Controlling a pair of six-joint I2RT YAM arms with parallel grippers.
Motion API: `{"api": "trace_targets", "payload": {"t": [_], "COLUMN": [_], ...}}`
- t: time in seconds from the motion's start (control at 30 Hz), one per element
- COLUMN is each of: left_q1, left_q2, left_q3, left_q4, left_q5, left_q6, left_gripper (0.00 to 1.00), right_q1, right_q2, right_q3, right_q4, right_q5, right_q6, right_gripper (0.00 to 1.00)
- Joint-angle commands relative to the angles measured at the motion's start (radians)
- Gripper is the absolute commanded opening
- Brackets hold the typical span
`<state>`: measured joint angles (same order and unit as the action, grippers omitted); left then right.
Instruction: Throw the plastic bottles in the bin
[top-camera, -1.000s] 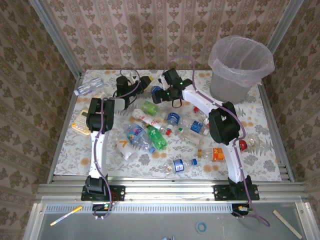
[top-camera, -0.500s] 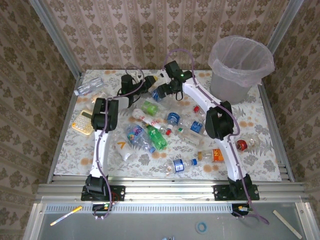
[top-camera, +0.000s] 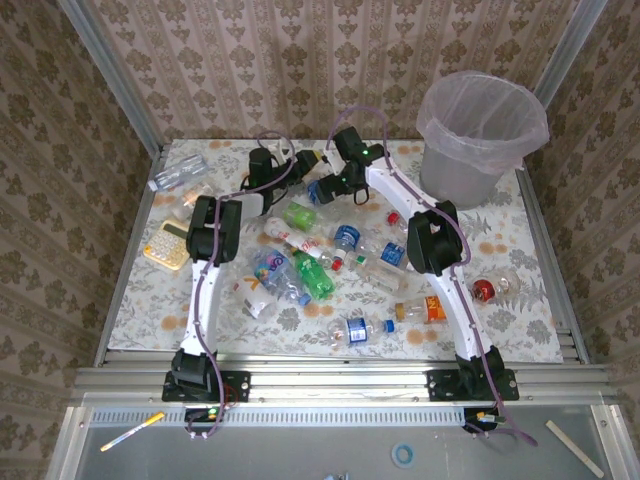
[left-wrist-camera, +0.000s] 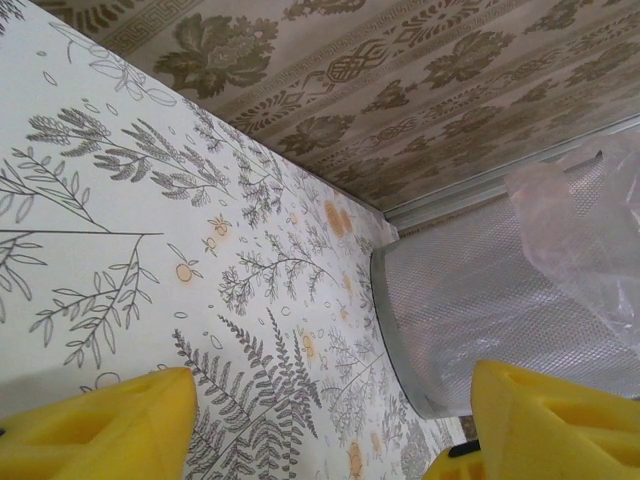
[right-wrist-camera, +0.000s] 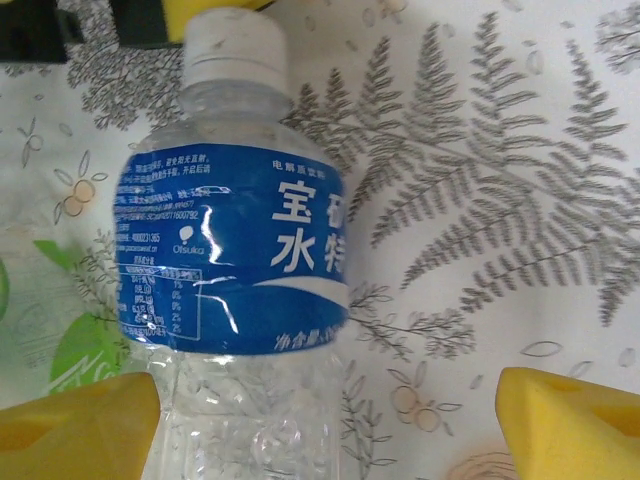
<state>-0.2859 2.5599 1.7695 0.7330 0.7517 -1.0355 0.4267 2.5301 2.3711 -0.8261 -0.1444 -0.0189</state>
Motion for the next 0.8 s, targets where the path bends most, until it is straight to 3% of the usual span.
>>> {"api": "trace_targets", "payload": {"t": [0.0, 0.3, 0.77], "left_q1": [-0.028, -0.026, 0.025], "left_q2": [0.012, -0.009, -0.162], "left_q3": [0.036, 0.04, 0.016], "left_q4": [0.02, 0.016, 0.07], "left_q5": [0.016, 0.011, 0.0], "left_q6": [-0.012, -0.009, -0.052], "left_gripper": [0.72, 0.72, 0.79], "right_q1": [0.01, 0.014, 0.012], "right_q2": [0.045, 0.074, 0.038], "right_q3": [-0.022, -0.029, -0.087], "right_q4": [-0.009, 0.005, 0.052], "right_q5": [-0.03, -0.006, 0.058], "right_q6": [0.02, 0.072, 0.094], "right_gripper": [0.89, 0.86, 0.61]}}
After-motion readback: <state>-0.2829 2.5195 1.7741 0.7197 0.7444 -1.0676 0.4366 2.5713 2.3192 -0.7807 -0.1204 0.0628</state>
